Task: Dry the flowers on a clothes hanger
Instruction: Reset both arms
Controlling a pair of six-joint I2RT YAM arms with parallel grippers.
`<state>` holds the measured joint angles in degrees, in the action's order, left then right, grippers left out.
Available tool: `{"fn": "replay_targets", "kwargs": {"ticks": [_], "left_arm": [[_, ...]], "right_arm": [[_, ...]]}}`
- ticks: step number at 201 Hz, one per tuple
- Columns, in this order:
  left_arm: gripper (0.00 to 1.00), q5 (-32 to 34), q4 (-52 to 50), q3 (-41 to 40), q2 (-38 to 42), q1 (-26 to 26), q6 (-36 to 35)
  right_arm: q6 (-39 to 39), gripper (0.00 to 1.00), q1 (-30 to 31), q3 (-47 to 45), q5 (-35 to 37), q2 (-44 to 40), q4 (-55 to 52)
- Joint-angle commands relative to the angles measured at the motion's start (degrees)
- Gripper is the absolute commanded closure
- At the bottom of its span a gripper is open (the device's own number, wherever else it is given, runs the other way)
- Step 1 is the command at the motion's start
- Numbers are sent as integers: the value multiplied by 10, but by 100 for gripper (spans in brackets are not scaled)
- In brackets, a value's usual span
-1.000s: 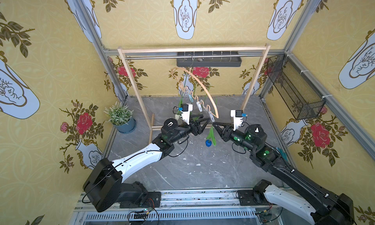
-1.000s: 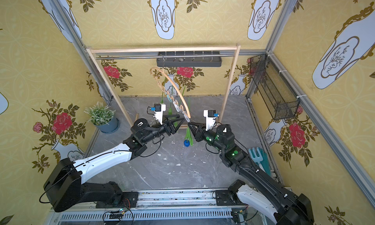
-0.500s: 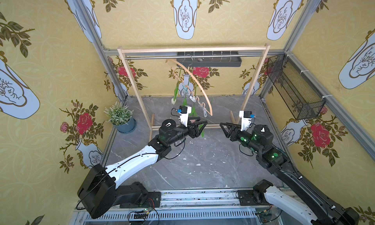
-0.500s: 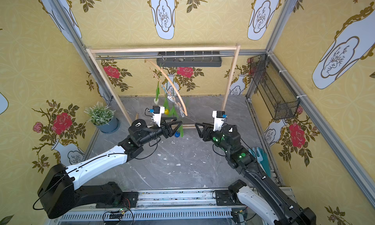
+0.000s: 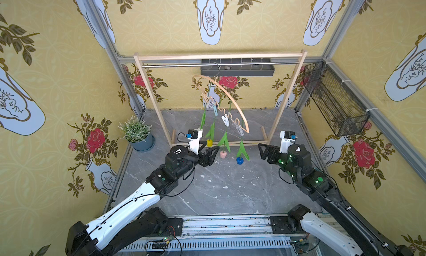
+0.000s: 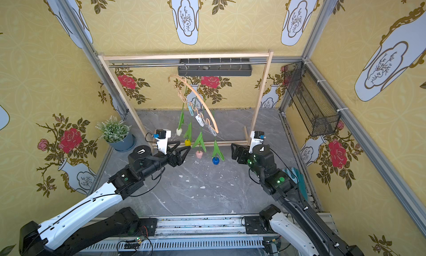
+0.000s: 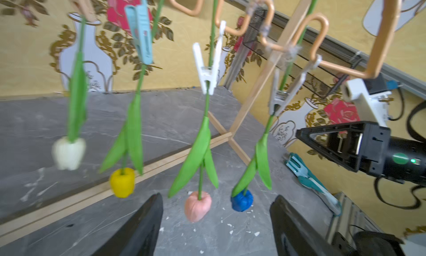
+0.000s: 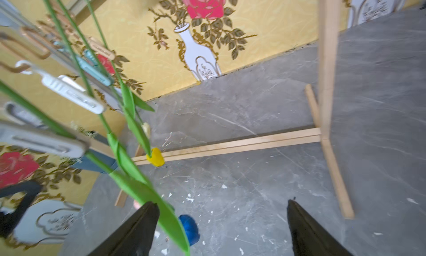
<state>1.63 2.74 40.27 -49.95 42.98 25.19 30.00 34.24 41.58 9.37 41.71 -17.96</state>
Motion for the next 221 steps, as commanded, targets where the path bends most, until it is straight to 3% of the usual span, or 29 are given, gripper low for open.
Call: {"fn": "replay_targets", "kwargs": {"ticks": [1,33,51,66,80,108,143,165,191,221], "left_arm": [[17,125,-73,-8,36,-1,-28],[7,333,-123,7,59,-1,-52],[4,426,-34,-28,51,-3,-162],[0,502,19,-46,35,-22,-185],[0,477,22,-49,27,-75,-178],[0,423,5,-56,4,-215,-125],[0,386,48,-80,-55,-341,-119],[0,372,70,-88,-99,-383,-130],[0,345,119,-121,-125,-413,-131],[0,315,222,-180,-137,-417,-161]], "right_arm": [[-16,1,0,-10,79,-15,7],[-38,2,-1,-40,117,12,53],[-95,2,0,-59,158,55,94],[-84,2,-17,-55,202,94,100],[-77,2,-63,-61,183,112,124],[-36,3,-201,-80,69,146,168],[-25,3,-315,-128,100,177,237],[-4,3,-379,-148,141,193,252],[-4,2,-408,-206,195,219,344],[-71,2,-409,-250,169,276,474]]}}
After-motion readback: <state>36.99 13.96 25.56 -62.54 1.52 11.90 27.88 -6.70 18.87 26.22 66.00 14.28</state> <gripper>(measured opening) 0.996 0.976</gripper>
